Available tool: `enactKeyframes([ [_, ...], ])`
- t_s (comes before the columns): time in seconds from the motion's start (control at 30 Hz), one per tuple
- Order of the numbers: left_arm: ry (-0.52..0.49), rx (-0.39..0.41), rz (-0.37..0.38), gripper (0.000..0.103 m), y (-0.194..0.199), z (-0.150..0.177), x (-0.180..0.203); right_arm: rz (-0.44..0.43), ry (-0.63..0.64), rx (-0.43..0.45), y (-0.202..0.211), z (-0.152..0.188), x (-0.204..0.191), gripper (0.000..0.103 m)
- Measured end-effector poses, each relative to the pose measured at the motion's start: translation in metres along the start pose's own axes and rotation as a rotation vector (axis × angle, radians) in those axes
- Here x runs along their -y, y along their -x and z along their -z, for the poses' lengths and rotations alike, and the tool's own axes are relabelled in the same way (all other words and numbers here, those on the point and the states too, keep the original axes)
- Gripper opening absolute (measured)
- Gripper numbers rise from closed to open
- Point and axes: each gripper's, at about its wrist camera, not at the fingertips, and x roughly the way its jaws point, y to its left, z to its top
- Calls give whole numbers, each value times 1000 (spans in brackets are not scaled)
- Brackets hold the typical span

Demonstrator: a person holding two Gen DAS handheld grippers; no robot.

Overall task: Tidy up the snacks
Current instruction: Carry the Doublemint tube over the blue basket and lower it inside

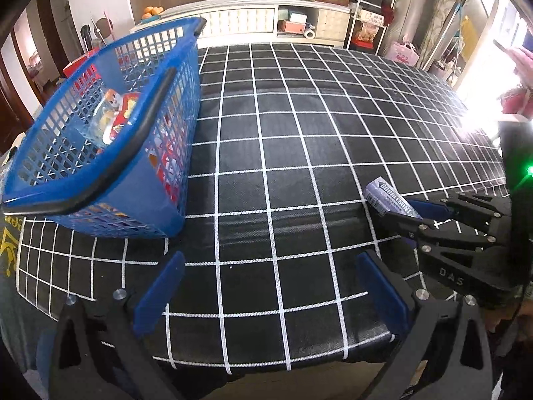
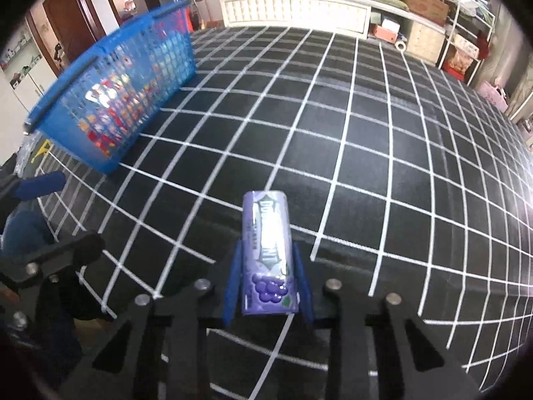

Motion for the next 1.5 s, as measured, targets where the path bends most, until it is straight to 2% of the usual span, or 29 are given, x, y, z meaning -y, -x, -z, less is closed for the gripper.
enactKeyframes([
  [0.47, -13, 154, 33, 103, 71, -5, -6, -1, -3, 186, 98, -4, -34, 35],
  [0.67, -6, 201, 54, 103, 99, -5, -25, 15, 40, 262, 125, -23, -61, 35],
  [0.97, -48, 260, 6, 103, 132, -15, -61, -13, 63, 342, 145, -47, -97, 35],
  [1.13, -27, 291, -1, 103, 148, -25, -88, -31, 97, 367, 149, -64, -120, 35],
  [1.5, 16, 326, -54, 103, 162, -37, -141, -74, 188, 365, 135, -104, -164, 35],
])
